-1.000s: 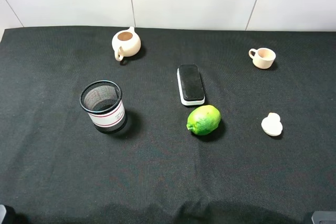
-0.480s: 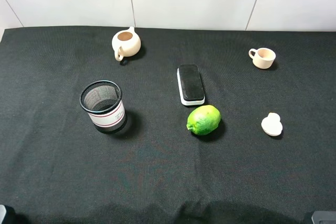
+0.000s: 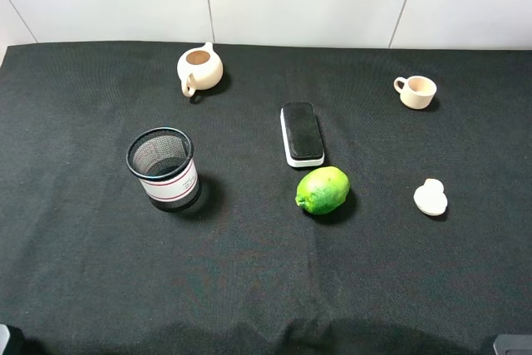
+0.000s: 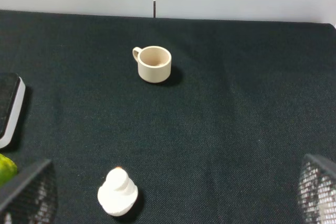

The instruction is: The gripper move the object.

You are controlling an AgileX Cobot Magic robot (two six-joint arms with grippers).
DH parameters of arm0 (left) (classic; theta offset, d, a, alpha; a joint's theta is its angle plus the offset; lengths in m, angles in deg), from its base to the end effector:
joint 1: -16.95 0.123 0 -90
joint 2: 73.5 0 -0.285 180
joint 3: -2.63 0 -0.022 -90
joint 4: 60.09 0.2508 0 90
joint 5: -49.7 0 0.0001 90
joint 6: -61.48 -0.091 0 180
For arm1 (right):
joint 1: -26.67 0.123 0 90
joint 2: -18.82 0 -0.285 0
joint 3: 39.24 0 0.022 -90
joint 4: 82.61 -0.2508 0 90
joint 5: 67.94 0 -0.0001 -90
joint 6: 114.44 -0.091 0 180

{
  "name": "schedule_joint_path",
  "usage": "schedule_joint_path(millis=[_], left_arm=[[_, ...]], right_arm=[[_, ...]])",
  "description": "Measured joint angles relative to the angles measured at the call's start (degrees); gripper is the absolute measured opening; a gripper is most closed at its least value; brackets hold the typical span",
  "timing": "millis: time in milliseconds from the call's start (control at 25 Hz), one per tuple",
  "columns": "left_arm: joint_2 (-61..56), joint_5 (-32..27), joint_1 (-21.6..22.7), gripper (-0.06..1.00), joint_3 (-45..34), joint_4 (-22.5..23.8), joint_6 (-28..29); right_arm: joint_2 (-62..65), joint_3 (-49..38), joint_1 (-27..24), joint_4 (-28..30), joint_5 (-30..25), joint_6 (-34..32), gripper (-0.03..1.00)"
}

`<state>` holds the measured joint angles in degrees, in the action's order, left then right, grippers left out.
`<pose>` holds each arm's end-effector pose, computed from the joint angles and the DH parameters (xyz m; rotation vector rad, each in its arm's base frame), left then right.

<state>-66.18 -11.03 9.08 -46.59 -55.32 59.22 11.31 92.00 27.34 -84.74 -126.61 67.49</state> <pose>-0.0039 0.0072 0.2744 0.1768 2.0365 0.0385 -0.0038 0.0028 0.2794 -0.0464 2.0051 0.0301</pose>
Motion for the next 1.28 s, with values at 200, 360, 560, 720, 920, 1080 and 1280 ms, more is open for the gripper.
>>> schedule_joint_path(millis=[200, 360, 560, 720, 920, 1080, 1280], left_arm=[[0.0, 0.0, 0.0, 0.99, 0.0, 0.0, 0.0], [0.0, 0.0, 0.0, 0.99, 0.0, 0.0, 0.0], [0.0, 0.0, 0.0, 0.99, 0.0, 0.0, 0.0], [0.0, 0.0, 0.0, 0.99, 0.0, 0.0, 0.0], [0.0, 0.0, 0.0, 0.99, 0.0, 0.0, 0.0], [0.0, 0.0, 0.0, 0.99, 0.0, 0.0, 0.0], [0.0, 0.0, 0.0, 0.99, 0.0, 0.0, 0.0]], right_arm=[[0.0, 0.0, 0.0, 0.0, 0.0, 0.0, 0.69], [0.0, 0.0, 0.0, 0.0, 0.0, 0.0, 0.69], [0.0, 0.0, 0.0, 0.0, 0.0, 0.0, 0.69], [0.0, 0.0, 0.0, 0.0, 0.0, 0.0, 0.69], [0.0, 0.0, 0.0, 0.0, 0.0, 0.0, 0.69], [0.0, 0.0, 0.0, 0.0, 0.0, 0.0, 0.69], [0.0, 0.0, 0.0, 0.0, 0.0, 0.0, 0.69]])
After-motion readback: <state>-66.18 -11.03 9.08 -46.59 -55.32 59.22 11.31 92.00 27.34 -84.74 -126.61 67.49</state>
